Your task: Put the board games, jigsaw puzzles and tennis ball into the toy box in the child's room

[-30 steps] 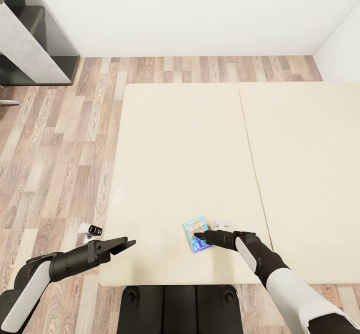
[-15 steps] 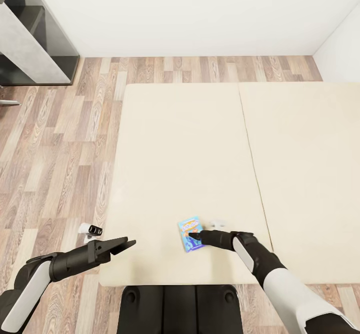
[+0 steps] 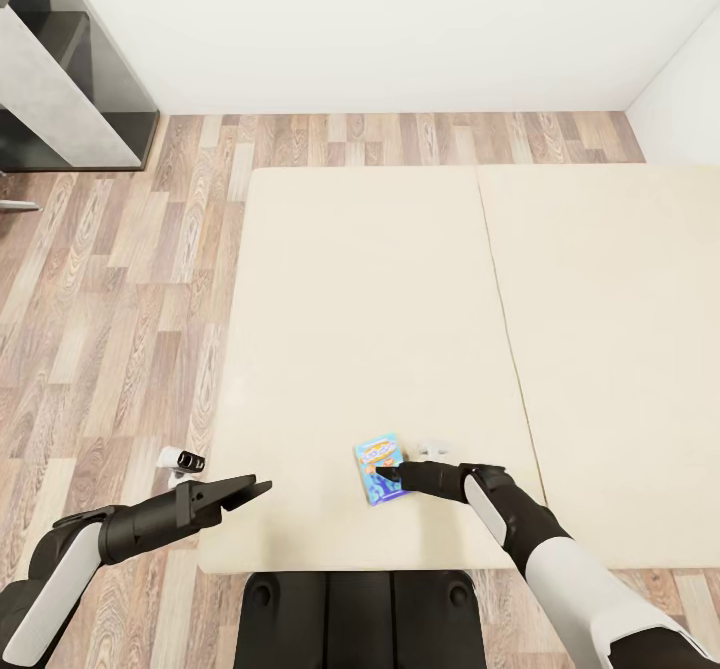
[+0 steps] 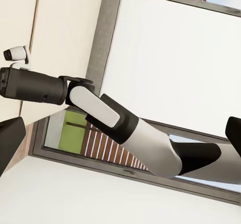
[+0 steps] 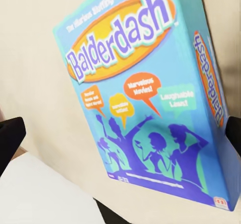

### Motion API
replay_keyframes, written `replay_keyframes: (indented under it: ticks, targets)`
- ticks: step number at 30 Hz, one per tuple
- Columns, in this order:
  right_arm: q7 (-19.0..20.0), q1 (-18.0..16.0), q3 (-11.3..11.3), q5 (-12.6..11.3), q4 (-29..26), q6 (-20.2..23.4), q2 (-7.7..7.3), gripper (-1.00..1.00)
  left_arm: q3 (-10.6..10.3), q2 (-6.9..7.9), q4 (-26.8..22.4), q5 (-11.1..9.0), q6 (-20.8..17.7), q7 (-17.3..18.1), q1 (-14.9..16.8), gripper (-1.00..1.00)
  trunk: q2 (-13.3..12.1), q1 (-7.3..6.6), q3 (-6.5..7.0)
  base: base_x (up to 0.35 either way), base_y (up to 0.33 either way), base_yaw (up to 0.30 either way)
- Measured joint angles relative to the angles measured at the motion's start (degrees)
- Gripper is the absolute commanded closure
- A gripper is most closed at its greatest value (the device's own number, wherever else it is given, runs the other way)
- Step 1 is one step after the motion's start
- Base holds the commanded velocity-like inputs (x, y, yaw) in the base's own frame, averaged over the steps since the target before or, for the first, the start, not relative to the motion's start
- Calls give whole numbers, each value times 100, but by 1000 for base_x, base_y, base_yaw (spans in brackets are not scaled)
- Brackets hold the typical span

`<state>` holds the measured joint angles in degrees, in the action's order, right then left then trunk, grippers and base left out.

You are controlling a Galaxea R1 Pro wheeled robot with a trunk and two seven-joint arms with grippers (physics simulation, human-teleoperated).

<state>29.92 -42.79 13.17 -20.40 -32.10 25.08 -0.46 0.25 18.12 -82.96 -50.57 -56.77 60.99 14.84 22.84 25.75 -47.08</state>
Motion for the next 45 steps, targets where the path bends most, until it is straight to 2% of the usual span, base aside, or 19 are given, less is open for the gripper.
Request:
replay_keyframes:
  ticks: [17, 45]
  targets:
    - [-17, 2, -1, 26, -39, -500, -14, -100, -2, 3, 0, 0, -1, 0, 1, -100, 0, 0, 0, 0, 0, 0]
    - [-27, 3, 17, 34, -30, -688, -3, -100, -1, 3, 0, 8, 0, -4, 1, -100, 0, 0, 0, 0, 0, 0]
